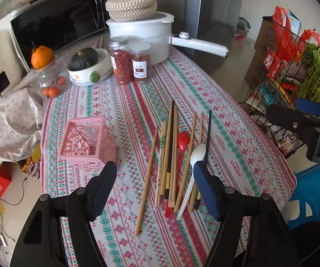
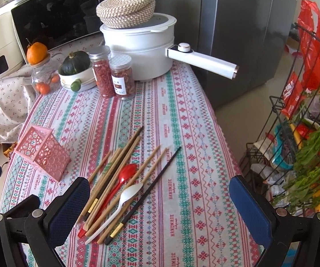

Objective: Organize utensils
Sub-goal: 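Grasp a wooden chopstick with the left gripper while the right gripper grasps the black chopstick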

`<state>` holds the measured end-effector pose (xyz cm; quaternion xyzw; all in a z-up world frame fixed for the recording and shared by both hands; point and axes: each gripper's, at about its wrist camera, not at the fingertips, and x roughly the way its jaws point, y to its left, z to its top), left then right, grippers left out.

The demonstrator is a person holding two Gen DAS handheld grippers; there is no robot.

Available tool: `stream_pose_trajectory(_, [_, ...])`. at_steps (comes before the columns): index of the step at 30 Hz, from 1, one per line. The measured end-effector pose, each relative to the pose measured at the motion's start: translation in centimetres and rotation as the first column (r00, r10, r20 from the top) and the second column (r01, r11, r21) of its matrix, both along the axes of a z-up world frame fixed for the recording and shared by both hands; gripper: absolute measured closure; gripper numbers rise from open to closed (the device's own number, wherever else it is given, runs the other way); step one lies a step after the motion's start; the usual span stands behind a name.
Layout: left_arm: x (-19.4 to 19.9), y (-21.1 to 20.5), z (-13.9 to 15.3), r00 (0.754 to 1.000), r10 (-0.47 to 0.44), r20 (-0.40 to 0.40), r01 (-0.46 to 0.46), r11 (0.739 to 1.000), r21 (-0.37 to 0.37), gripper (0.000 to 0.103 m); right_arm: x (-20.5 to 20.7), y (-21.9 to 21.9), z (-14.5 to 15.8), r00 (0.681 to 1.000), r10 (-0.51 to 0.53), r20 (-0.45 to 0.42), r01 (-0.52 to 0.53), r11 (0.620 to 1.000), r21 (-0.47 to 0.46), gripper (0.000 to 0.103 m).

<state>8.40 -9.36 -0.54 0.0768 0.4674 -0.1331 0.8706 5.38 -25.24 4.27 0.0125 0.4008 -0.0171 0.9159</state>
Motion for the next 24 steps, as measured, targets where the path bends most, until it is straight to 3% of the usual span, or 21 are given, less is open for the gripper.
stream_pose_trajectory(4, [3.6,-2.5,-2.9,0.994,-0.014,-0.111,0.017,0.999,0.028,0.061,1.7,-3.2,-2.7,0.998,-0.038,-0.058,0.045,0.993,0.113,0.015])
stream_pose_trajectory(5, [4.6,-2.9,-3.8,0.990,-0.018,-0.138,0.025,0.999,0.044,0.067,1.9,-3.4,-3.3,0.997,-0.037,-0.074,0.046,0.992,0.121,0.022])
stream_pose_trajectory(6, [5.5,-3.5,-4.5,0.987,-0.022,-0.158,0.031,0.998,0.053,0.070,2.4,-3.9,-4.2,0.995,-0.029,-0.100,0.042,0.991,0.130,0.027])
stream_pose_trajectory(11, [9.1,-5.1,-7.1,0.974,0.003,-0.226,0.023,0.993,0.114,0.087,4.2,-5.7,-6.3,0.987,-0.024,-0.156,0.054,0.981,0.187,0.030])
stream_pose_trajectory(14, [10.8,-5.2,-8.3,0.966,0.029,-0.256,0.012,0.988,0.155,0.091,5.1,-6.3,-7.3,0.981,-0.016,-0.193,0.061,0.972,0.229,0.030])
stream_pose_trajectory(24, [13.5,-4.6,-12.3,0.938,0.083,-0.336,-0.002,0.972,0.233,0.096,7.3,-7.2,-9.1,0.969,-0.031,-0.244,0.090,0.968,0.233,0.030])
